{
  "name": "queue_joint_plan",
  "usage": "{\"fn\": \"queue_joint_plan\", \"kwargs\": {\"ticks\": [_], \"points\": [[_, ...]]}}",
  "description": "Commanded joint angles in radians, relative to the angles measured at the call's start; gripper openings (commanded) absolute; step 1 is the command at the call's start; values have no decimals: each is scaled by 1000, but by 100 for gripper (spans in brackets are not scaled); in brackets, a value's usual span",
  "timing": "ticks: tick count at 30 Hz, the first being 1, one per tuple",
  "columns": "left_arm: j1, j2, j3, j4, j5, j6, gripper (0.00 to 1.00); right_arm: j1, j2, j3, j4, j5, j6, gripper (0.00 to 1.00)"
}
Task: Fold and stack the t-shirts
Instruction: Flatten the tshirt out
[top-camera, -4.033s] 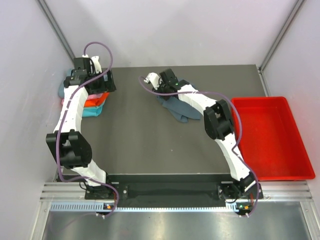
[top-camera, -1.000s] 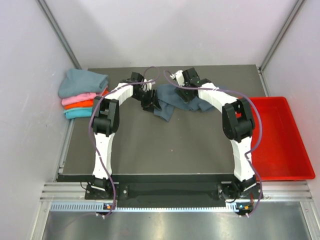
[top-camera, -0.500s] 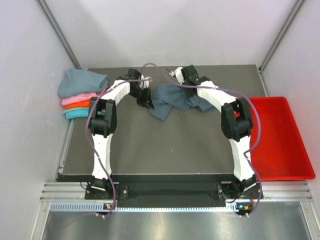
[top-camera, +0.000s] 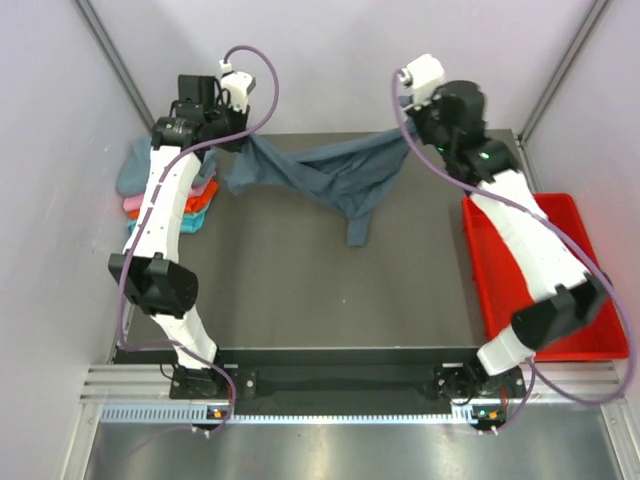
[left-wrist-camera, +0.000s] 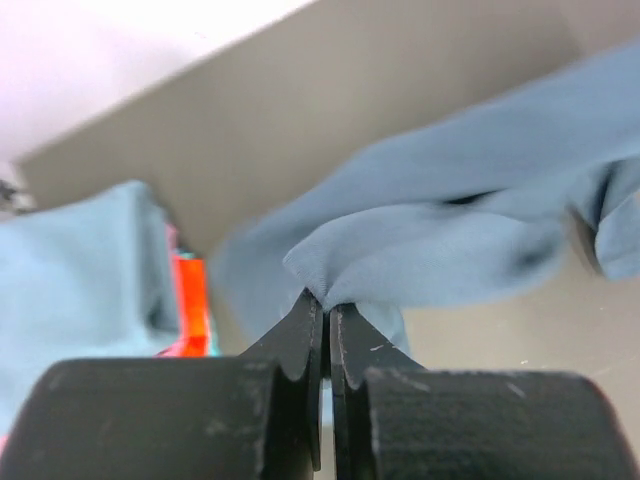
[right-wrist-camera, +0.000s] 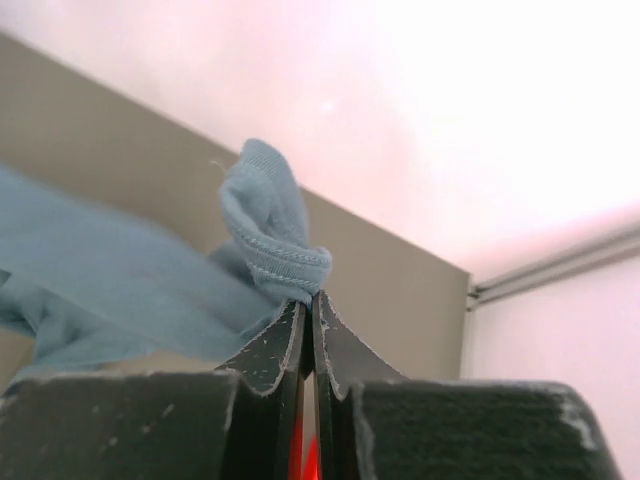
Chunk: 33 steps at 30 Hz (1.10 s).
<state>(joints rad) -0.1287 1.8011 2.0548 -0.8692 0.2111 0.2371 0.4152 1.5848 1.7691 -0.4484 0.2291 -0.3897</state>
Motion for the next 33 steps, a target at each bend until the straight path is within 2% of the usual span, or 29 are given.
{"fn": "queue_joint_plan", "kwargs": {"ticks": [1,5,7,8,9,10,12,13,14,18,19,23,24,26,31,33], "points": [[-6,-71,-24,-36,-65,108,0,-13,-167,-98,27,20,-1,0],[-6,-95,-102,-73,7,125,1,-24,-216,-213,-6,-5,44,0],[-6,-101,-151,-100,49,116,10,-35,-207,-269,-13,-23,61,0],[-8,-103,-165,-114,68,119,20,-38,-189,-290,-25,-33,74,0],[-6,-106,-179,-128,76,111,35,-42,-178,-298,-29,-43,74,0],[-6,-117,-205,-142,85,105,69,-46,-166,-306,-35,-50,69,0],[-6,-131,-231,-125,96,78,90,-47,-135,-304,-53,-54,68,0],[-6,-131,-245,-94,94,65,97,-52,-129,-303,-58,-65,69,0],[-6,-118,-240,-88,97,61,99,-52,-123,-300,-58,-66,71,0],[-6,21,-158,-59,114,27,99,-52,-97,-292,-59,-71,80,0],[-6,100,-95,-57,132,16,97,-50,-94,-295,-58,-73,81,0],[-17,309,94,-71,220,-54,81,-53,-83,-307,-55,-73,87,0],[-25,338,109,-47,206,-53,74,-53,-79,-310,-49,-73,91,0],[-55,429,180,-42,194,-33,70,-53,-65,-312,-47,-76,98,0],[-100,630,402,-8,174,8,69,-56,-48,-306,-38,-93,114,0],[-114,659,427,12,163,39,69,-56,-51,-307,-41,-93,114,0]]}}
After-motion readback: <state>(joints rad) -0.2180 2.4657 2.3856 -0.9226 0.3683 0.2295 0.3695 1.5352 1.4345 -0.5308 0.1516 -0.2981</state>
